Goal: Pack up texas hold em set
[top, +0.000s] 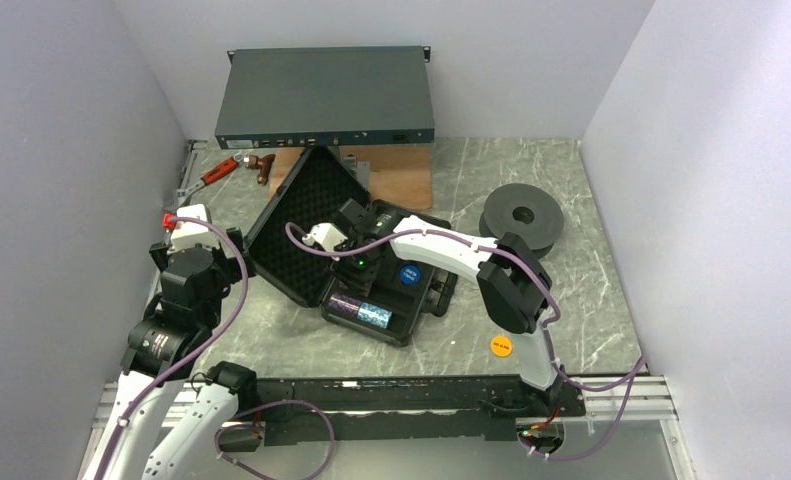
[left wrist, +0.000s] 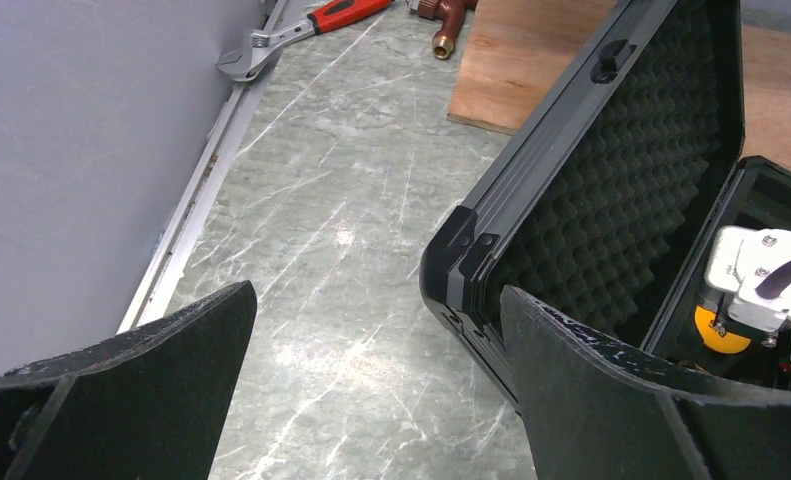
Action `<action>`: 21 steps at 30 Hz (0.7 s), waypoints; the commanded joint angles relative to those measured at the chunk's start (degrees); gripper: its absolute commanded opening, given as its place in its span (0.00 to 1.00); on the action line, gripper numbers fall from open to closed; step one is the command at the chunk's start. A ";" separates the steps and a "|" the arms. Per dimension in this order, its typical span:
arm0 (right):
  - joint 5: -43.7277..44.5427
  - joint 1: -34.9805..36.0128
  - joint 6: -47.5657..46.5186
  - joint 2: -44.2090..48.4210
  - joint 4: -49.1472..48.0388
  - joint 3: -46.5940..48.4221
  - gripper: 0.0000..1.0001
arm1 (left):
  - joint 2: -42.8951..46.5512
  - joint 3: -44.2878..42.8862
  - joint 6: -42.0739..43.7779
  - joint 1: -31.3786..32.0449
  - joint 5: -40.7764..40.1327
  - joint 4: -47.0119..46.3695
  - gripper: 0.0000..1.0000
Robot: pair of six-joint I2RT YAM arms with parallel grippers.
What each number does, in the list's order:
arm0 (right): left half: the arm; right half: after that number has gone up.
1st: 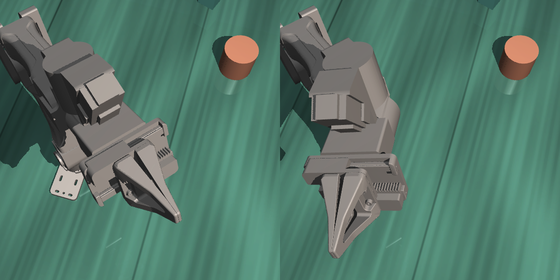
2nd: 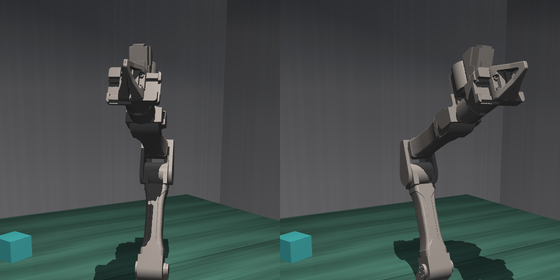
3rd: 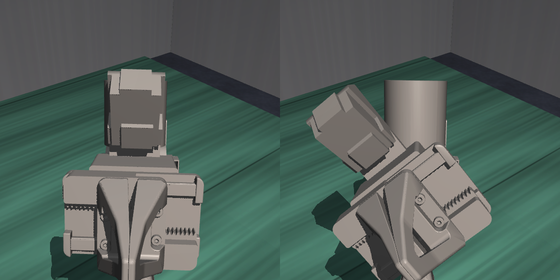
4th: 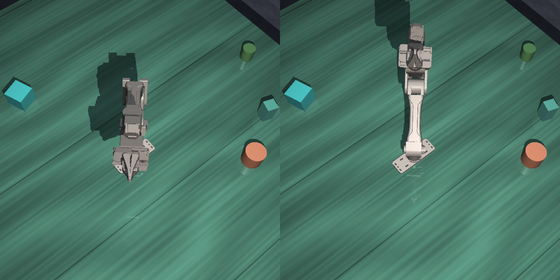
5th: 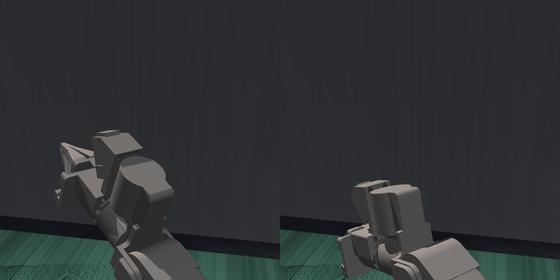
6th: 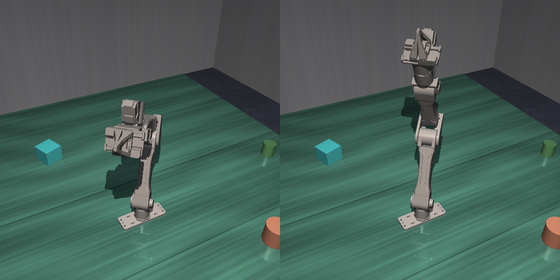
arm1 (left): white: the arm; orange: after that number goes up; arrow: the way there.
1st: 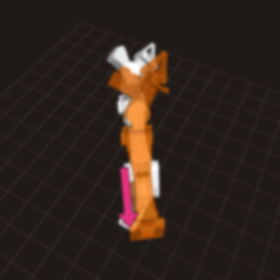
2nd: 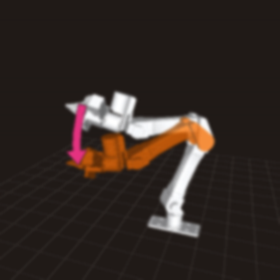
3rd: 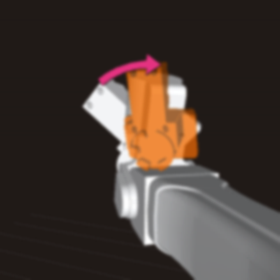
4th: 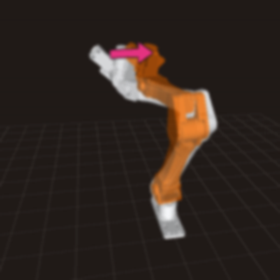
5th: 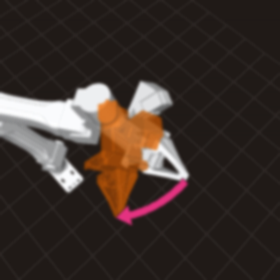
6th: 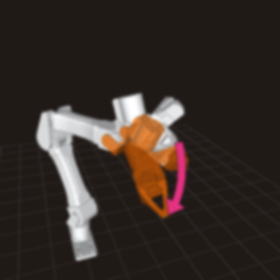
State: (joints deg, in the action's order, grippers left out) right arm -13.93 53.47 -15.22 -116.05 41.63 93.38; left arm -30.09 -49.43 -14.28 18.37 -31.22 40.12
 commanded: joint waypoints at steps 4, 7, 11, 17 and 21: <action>1.17 0.32 1.37 -1.43 0.36 4.36 0.01 | 0.26 -1.63 0.65 0.22 1.61 -1.36 0.99; 0.52 0.32 1.83 -1.54 0.11 4.37 0.14 | 0.36 -1.63 0.75 0.23 1.99 -1.36 0.99; 0.56 0.32 2.12 -1.07 -1.01 4.04 0.18 | 0.36 -1.63 0.93 0.26 2.41 -1.45 0.99; 0.67 0.32 2.37 -0.65 -1.26 4.09 0.32 | 0.39 -1.55 1.03 0.25 2.57 -1.45 0.99; 0.53 0.32 3.10 0.00 -1.80 3.76 0.41 | 0.44 -1.55 1.21 0.26 3.15 -1.53 0.99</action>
State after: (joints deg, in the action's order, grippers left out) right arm -13.43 53.67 -13.45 -117.21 42.98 95.20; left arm -30.09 -49.43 -14.04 18.37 -29.30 40.12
